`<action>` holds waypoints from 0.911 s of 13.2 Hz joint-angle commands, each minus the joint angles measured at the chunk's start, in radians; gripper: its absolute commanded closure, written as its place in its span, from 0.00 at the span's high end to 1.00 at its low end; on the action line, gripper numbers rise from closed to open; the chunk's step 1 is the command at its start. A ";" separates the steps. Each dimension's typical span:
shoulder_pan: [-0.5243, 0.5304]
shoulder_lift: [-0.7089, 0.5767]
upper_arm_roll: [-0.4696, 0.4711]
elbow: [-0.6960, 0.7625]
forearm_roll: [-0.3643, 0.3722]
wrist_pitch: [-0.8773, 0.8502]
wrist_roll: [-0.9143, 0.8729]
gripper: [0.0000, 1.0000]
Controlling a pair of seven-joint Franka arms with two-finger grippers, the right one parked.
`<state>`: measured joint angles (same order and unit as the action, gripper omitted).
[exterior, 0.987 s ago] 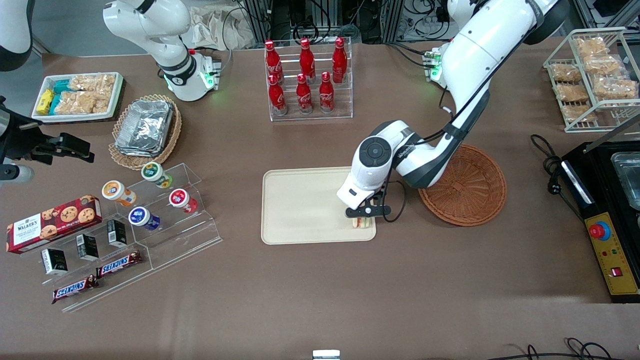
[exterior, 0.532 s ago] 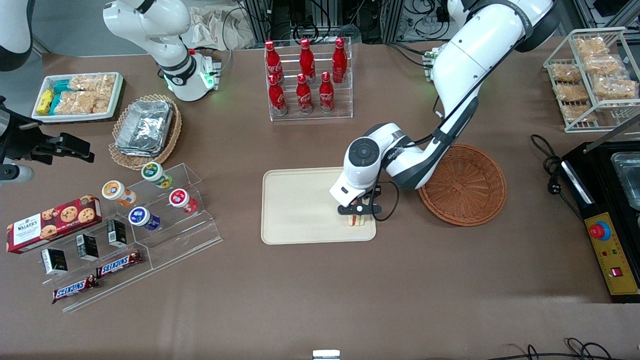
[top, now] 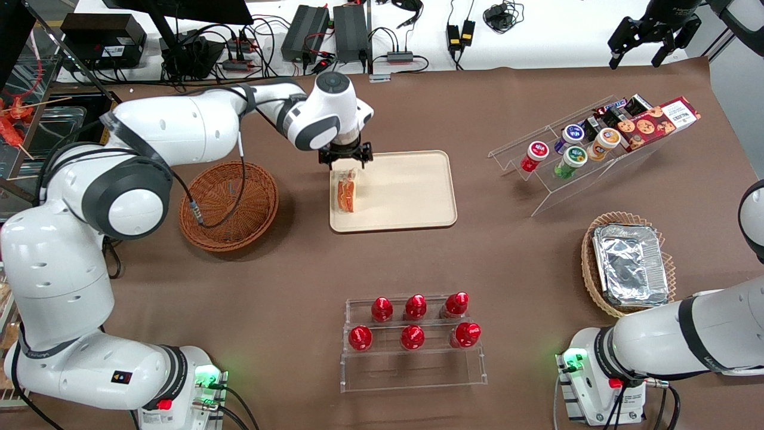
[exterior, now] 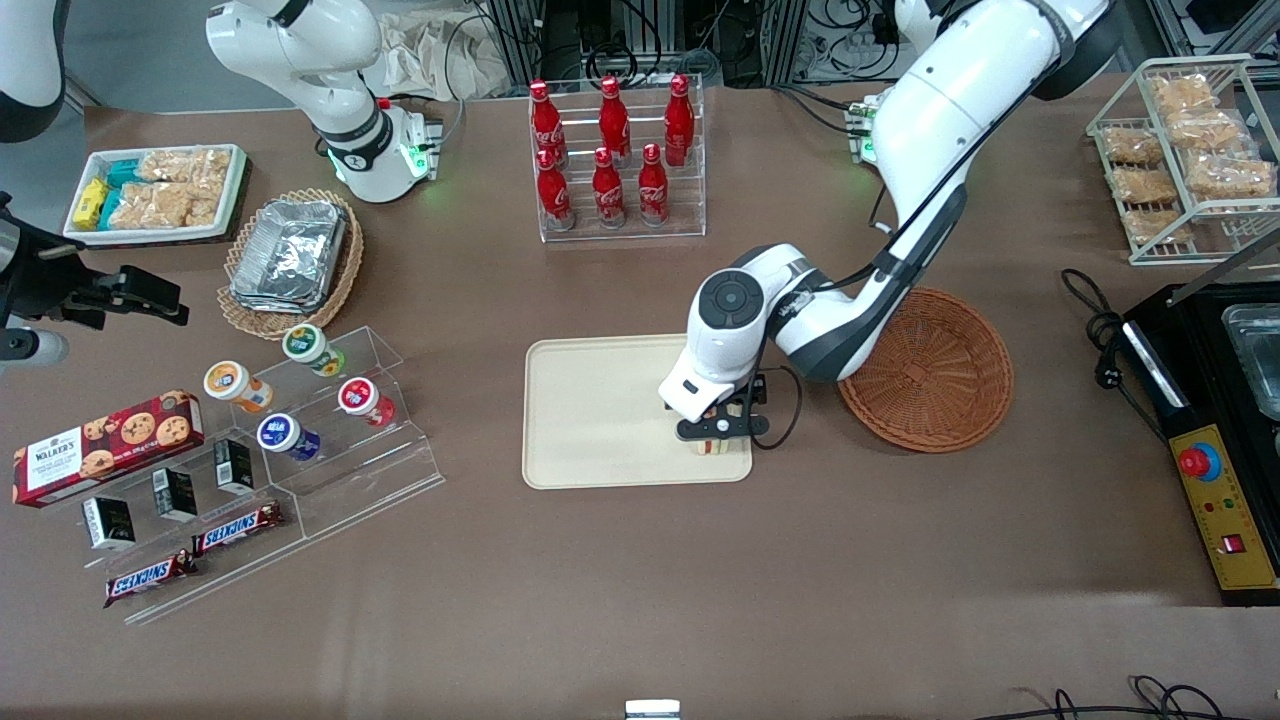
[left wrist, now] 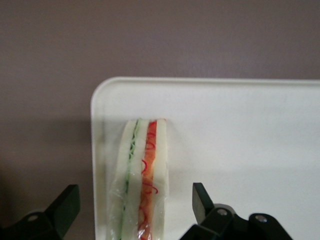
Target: Place sandwich from basket to tray
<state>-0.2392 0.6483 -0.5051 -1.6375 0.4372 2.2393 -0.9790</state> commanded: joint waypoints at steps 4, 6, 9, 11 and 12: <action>0.087 -0.310 0.002 -0.001 -0.136 -0.200 -0.026 1.00; 0.151 -0.430 0.002 -0.002 -0.191 -0.310 -0.009 1.00; 0.124 -0.580 0.161 -0.010 -0.332 -0.461 0.286 1.00; 0.109 -0.662 0.305 -0.011 -0.411 -0.577 0.573 1.00; 0.109 -0.694 0.347 -0.011 -0.416 -0.631 0.696 1.00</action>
<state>-0.1136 0.0367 -0.2506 -1.6091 0.0638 1.6756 -0.4865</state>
